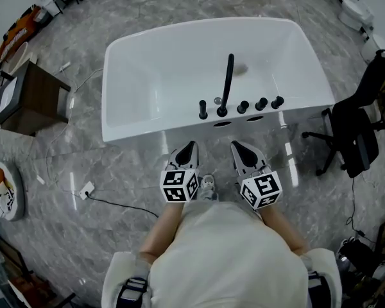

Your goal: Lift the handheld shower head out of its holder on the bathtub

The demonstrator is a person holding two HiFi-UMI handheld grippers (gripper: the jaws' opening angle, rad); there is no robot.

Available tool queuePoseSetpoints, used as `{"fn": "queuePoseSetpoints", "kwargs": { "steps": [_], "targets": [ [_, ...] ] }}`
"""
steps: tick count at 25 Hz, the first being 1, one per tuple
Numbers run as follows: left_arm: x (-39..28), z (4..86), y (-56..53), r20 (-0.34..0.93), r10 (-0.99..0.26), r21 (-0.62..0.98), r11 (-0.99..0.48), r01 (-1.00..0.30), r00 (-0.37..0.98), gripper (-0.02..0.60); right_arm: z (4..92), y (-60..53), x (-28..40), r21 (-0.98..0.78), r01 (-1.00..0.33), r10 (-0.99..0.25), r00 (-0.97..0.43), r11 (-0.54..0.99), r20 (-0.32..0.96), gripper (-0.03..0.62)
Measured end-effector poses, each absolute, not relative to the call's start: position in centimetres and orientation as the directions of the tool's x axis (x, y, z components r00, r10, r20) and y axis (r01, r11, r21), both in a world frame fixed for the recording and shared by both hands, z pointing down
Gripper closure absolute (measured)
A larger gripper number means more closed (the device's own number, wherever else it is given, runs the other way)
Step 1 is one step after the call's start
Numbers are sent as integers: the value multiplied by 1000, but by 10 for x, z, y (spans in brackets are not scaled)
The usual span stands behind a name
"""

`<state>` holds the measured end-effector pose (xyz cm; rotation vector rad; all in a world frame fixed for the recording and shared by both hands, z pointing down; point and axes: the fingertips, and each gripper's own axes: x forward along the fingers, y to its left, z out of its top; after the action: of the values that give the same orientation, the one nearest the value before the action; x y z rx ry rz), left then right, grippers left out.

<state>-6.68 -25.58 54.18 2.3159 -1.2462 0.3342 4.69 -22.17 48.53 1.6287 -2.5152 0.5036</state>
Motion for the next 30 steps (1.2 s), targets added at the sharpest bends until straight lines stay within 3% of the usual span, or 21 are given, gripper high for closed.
{"fn": "queuePoseSetpoints", "kwargs": {
  "steps": [16,19,30],
  "targets": [
    [-41,622,-351,461,-629,308,-549,-777,626,557,531,-276,45,-258,-923,-861,-365,285,355,574],
    [-28,643,-364,477,-595,315,-571,-758,647,445,539,-280,50,-261,-928,-859,-352,267,373,574],
    [-4,704,-408,558,-546,241,-614,-752,625,362,569,-285,64,-284,-936,-845,-317,206,431,574]
  ]
}}
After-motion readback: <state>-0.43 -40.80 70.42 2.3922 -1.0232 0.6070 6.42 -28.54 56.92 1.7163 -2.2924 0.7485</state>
